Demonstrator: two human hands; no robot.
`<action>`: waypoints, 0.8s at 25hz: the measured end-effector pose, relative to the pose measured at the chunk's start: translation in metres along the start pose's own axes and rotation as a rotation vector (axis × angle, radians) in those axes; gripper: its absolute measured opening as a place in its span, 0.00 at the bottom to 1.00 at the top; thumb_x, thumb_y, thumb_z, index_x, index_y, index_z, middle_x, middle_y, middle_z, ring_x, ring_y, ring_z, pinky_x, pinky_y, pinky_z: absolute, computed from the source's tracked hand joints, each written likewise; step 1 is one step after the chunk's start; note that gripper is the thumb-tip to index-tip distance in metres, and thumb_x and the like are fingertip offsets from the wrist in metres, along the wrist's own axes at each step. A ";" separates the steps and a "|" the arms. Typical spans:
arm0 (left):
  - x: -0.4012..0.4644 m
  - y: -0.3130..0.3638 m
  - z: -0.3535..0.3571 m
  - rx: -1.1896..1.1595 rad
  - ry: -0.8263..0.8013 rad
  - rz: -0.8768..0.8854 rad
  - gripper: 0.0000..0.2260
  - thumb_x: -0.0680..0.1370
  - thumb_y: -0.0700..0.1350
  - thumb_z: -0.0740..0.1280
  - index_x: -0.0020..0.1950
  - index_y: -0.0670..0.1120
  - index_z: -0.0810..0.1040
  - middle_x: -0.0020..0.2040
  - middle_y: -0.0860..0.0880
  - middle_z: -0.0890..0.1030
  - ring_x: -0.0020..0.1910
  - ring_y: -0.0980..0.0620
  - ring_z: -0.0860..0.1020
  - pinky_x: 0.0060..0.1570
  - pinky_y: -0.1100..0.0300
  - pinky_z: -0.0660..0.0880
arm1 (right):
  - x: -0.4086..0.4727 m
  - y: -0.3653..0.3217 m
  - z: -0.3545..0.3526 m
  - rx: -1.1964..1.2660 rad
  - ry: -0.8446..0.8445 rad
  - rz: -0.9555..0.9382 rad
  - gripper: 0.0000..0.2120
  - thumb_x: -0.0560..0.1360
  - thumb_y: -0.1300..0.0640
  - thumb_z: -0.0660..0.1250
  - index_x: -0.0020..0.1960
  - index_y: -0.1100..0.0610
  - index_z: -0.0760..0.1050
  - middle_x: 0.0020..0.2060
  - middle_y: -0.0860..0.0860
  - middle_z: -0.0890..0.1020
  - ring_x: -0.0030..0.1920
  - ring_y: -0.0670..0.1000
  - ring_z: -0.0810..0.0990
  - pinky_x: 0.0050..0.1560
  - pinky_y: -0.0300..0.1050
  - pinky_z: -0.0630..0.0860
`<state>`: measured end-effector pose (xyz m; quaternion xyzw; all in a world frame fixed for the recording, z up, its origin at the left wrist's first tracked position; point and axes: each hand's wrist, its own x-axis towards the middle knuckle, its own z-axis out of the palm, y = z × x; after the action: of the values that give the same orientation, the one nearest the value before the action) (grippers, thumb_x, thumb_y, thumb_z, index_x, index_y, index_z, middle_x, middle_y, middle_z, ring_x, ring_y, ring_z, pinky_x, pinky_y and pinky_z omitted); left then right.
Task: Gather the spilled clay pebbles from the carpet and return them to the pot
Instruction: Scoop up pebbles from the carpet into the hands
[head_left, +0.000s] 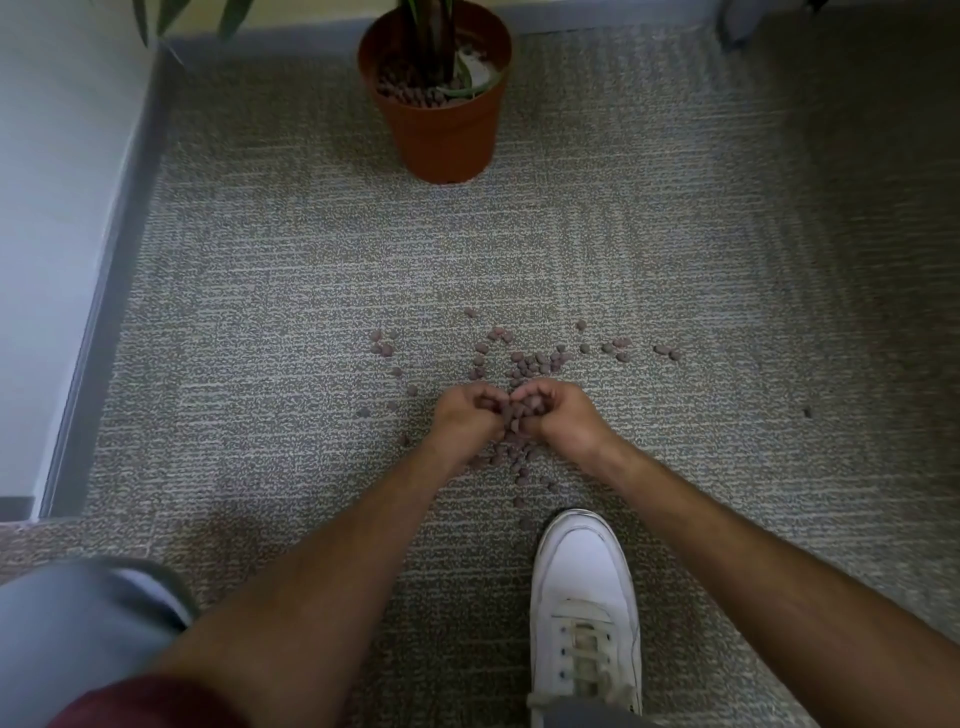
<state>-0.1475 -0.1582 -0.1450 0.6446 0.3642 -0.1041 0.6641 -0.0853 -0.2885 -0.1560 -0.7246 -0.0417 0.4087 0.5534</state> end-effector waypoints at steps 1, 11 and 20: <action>0.000 0.003 -0.001 -0.187 -0.006 -0.079 0.12 0.71 0.25 0.59 0.44 0.38 0.78 0.40 0.39 0.81 0.39 0.45 0.80 0.45 0.50 0.80 | 0.001 -0.002 0.000 0.071 -0.018 -0.002 0.16 0.67 0.77 0.69 0.46 0.58 0.79 0.38 0.54 0.83 0.39 0.52 0.82 0.46 0.49 0.82; 0.013 0.023 -0.016 -0.578 -0.196 -0.265 0.10 0.75 0.37 0.58 0.47 0.38 0.79 0.33 0.46 0.80 0.32 0.53 0.77 0.30 0.63 0.76 | 0.017 -0.036 -0.014 0.373 -0.120 0.145 0.06 0.72 0.72 0.67 0.45 0.65 0.80 0.40 0.56 0.85 0.39 0.50 0.85 0.40 0.39 0.83; 0.069 0.144 -0.083 -0.633 -0.071 -0.134 0.09 0.78 0.29 0.58 0.53 0.37 0.75 0.44 0.41 0.79 0.44 0.47 0.81 0.36 0.63 0.81 | 0.088 -0.189 -0.029 0.266 0.086 -0.043 0.07 0.73 0.73 0.65 0.39 0.65 0.77 0.38 0.57 0.80 0.37 0.51 0.80 0.35 0.39 0.81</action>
<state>-0.0400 -0.0370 -0.0673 0.3767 0.3969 -0.0515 0.8354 0.0656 -0.1930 -0.0444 -0.6605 0.0211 0.3672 0.6545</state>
